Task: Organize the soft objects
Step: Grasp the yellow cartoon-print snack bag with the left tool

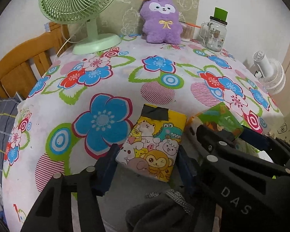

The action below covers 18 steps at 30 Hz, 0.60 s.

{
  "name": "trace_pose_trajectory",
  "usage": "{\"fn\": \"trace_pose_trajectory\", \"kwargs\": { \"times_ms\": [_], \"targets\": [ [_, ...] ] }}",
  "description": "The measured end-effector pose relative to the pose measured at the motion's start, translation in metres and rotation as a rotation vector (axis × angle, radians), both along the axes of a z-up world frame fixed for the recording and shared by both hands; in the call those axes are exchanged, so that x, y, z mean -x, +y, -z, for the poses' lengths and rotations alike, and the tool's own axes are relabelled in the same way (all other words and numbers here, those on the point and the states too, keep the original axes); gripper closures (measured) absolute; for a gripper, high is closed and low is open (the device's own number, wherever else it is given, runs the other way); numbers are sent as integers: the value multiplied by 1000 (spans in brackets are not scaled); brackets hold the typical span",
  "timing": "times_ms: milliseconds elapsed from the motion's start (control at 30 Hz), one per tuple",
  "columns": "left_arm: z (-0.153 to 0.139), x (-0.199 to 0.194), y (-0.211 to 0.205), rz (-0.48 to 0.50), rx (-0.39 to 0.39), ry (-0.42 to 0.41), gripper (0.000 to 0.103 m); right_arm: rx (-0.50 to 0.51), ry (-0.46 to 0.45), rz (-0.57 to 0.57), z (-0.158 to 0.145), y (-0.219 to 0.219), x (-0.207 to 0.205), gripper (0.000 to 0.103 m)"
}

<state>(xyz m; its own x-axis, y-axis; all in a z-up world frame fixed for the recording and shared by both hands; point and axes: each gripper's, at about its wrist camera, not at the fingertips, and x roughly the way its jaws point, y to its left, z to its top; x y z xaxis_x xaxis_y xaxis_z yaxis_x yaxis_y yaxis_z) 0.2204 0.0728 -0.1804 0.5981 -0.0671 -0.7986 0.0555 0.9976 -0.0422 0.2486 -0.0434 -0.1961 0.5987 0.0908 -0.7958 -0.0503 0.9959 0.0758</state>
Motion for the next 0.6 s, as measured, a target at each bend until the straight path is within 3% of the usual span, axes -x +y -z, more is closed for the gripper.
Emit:
{"fn": "trace_pose_trajectory", "kwargs": {
  "times_ms": [600],
  "targets": [
    [-25, 24, -4, -5, -8, -70, 50, -7, -60, -5, -24, -1, 25, 29]
  ]
}}
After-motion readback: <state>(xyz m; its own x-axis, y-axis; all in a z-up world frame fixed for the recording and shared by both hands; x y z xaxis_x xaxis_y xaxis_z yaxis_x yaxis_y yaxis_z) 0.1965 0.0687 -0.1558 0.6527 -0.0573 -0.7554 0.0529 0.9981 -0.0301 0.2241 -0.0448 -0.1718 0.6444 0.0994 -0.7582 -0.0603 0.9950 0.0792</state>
